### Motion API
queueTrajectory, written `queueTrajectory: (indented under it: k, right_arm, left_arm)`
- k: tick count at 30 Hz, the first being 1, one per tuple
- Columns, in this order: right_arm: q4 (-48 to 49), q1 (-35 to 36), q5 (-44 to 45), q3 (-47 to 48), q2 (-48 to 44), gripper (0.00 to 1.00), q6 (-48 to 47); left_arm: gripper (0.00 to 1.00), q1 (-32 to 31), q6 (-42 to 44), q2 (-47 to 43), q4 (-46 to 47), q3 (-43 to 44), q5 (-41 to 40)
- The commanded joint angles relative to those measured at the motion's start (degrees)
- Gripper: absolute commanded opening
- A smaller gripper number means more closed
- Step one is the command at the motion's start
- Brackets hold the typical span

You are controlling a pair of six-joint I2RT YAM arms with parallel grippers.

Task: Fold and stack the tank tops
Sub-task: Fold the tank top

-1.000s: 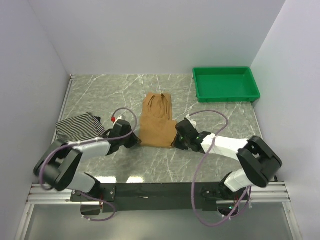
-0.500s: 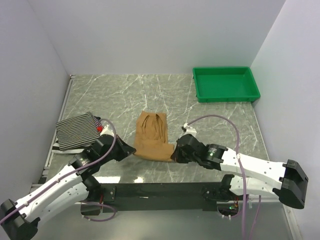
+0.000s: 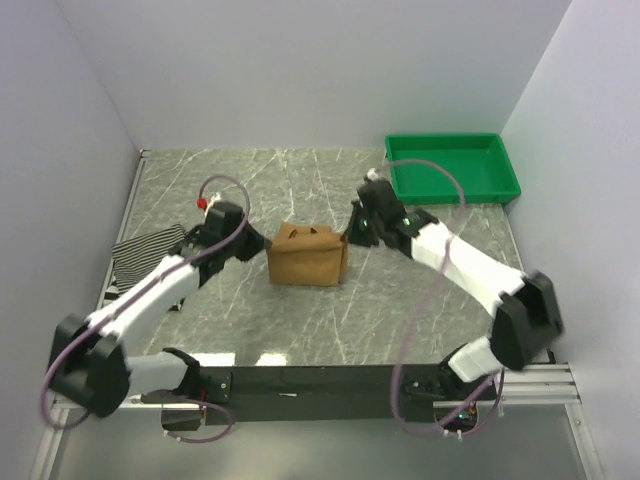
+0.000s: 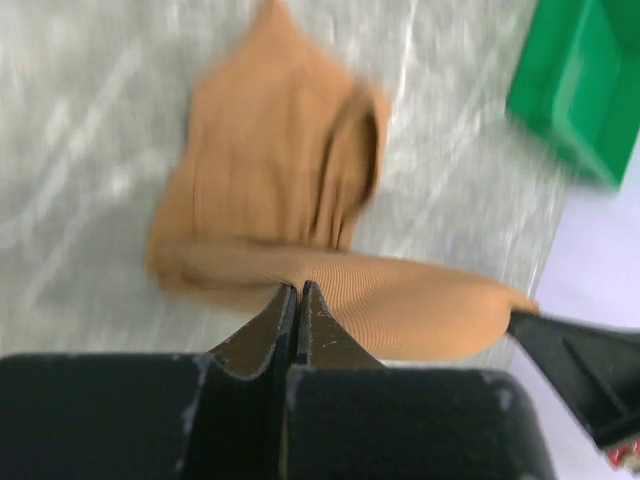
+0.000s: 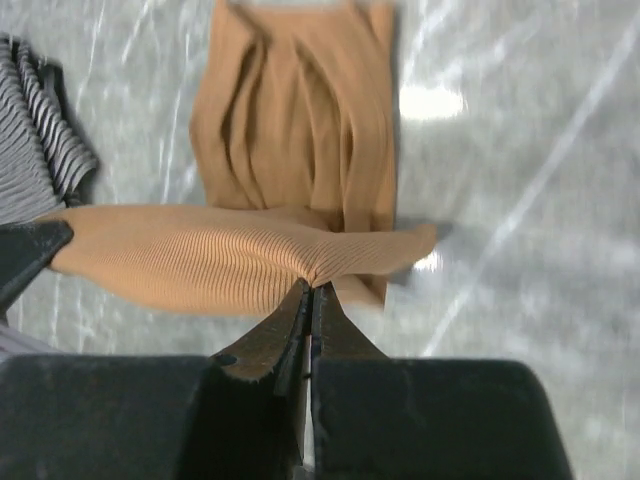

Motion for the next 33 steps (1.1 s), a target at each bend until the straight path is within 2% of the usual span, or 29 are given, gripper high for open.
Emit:
queueTrajectory:
  k: [1,2,3,4,6,7,9,10,11,15,17,20,22,23,27,33]
  right_arm:
    - [2.03,-4.01,-7.42,10.54,9.81,0.02,-6.91]
    - [1.76,-5.76,-8.56,12.76,15.76,0.05,-7.27]
    - [1.59,-6.47,-9.53,14.95,18.69,0.14,-7.62]
    - [1.06,-7.26,-9.98,17.24,21.59,0.22,-8.24]
    - [-1.31,-8.93,-8.32,24.36,28.71,0.41,-8.85]
    - [-2.18,-9.46,-7.53,27.95,30.39,0.45,-9.55]
    - [-3.33,-10.52,-4.64,30.52,33.04,0.51,-10.0]
    - [-4.29,-10.52,-3.4,31.4,33.13,0.52,-10.61]
    - [-4.65,-10.52,-2.08,31.15,32.09,0.53,-10.88]
    - [-2.46,-9.12,3.19,23.43,25.06,0.53,-10.18]
    - [-1.67,-5.88,5.21,19.03,21.2,0.52,-9.3]
    - [-1.49,1.06,9.87,16.04,18.64,0.42,-7.72]
    - [-1.14,5.01,12.33,15.24,18.45,0.4,-6.66]
    - [-0.7,5.73,12.26,15.07,19.15,0.34,-6.4]
    - [0.88,6.71,9.8,14.1,23.19,0.22,-6.13]
    - [5.71,6.53,4.09,9.1,28.12,0.2,-7.71]
  left_arm:
    - [0.01,4.89,3.59,7.56,8.88,6.44,2.83]
    - [0.04,6.81,4.46,12.98,11.16,7.49,4.22]
    - [0.07,7.79,4.82,16.08,11.88,8.98,5.28]
    - [0.24,8.67,5.87,19.25,13.71,12.39,7.55]
    - [0.4,10.95,7.02,27.34,14.26,16.97,8.1]
    - [0.51,12.53,7.72,30.67,15.65,17.95,9.49]
    - [0.59,13.85,8.34,32.45,15.06,19.62,9.77]
    - [0.69,14.64,9.38,32.2,13.05,21.29,9.34]
    - [0.7,14.74,10.0,31.5,11.9,21.48,7.68]
    - [0.72,14.65,10.1,24.83,9.08,15.71,4.07]
    - [0.72,14.04,8.87,20.62,9.69,11.74,4.93]
    - [0.73,12.29,6.94,16.4,11.71,4.01,6.34]
    - [0.74,11.49,6.32,14.19,12.94,-0.48,6.08]
    - [0.75,11.49,6.14,13.66,13.81,-1.89,6.43]
    - [0.8,11.4,5.97,12.25,18.21,-8.3,9.94]
    - [0.86,11.22,6.93,14.44,22.96,-10.95,13.37]
